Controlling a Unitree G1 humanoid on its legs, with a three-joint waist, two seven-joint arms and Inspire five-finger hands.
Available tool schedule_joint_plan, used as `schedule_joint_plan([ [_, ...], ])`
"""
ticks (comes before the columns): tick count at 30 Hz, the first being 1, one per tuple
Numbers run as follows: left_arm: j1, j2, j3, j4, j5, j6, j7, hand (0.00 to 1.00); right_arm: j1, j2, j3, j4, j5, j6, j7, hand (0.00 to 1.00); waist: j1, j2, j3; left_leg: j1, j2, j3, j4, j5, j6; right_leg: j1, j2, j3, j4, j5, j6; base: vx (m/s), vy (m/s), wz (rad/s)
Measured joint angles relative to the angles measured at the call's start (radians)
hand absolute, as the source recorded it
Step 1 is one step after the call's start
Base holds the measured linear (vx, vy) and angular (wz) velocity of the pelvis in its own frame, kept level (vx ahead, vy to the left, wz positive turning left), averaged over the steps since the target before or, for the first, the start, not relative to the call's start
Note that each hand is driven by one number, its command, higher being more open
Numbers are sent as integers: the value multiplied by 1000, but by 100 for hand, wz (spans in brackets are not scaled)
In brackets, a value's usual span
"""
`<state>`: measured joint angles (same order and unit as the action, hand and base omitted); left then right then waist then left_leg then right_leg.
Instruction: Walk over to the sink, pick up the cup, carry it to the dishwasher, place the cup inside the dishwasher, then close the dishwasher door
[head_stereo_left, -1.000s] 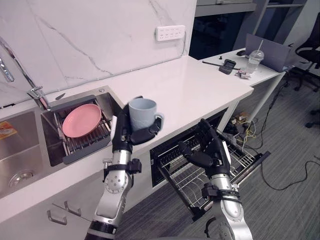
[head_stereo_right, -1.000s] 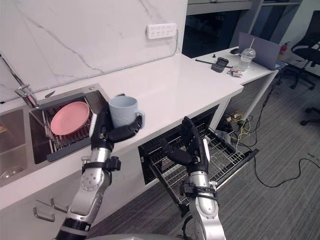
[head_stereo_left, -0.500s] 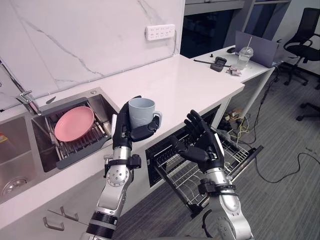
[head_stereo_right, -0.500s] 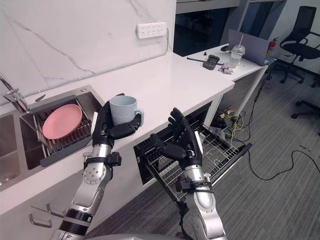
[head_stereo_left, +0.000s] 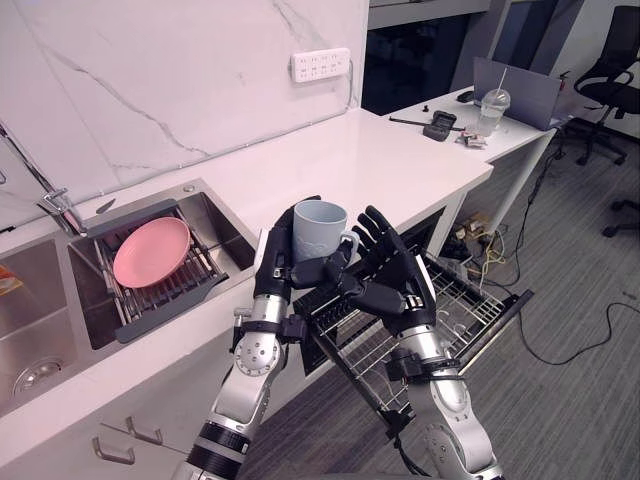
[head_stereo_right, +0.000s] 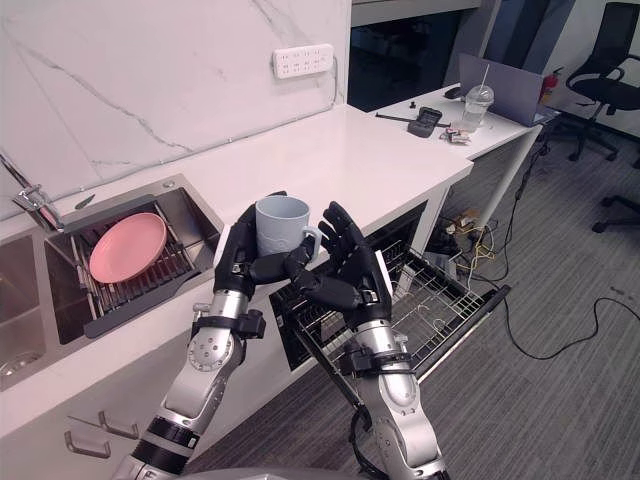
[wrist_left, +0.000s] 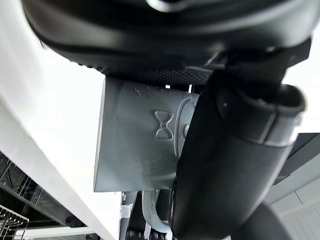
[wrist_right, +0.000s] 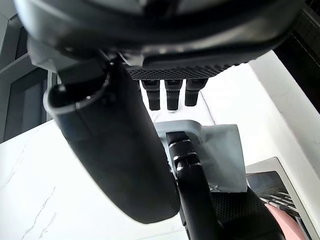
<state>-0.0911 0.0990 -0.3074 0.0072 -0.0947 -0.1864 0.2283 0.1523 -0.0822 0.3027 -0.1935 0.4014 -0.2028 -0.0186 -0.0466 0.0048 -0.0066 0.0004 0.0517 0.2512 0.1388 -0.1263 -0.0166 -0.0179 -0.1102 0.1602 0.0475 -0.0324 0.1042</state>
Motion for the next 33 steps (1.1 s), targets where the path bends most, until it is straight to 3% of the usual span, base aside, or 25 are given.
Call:
schedule_joint_plan([
  [19, 0, -3, -98, 1, 0, 0, -14, 30, -30, 4, 15, 31, 50, -21, -46, 90, 3, -4, -8, 44, -28, -22, -150, 89, 4, -5, -11, -26, -1, 0, 0, -11, -8, 3],
  [20, 0, -2, -110, 1, 2, 0, -15, 30, -30, 4, 15, 38, 51, -21, -47, 30, 2, -5, -14, 45, -29, -23, -160, 95, 5, -6, -11, -28, -2, 0, 0, 0, 0, 0],
  [33, 0, 25, -157, 29, 56, 5, -21, 30, -27, -10, -2, 103, 90, -26, -43, 30, 1, -27, -44, 52, -27, -48, -195, 123, 1, -1, -11, -51, -16, 6, -3, -31, -30, 6],
])
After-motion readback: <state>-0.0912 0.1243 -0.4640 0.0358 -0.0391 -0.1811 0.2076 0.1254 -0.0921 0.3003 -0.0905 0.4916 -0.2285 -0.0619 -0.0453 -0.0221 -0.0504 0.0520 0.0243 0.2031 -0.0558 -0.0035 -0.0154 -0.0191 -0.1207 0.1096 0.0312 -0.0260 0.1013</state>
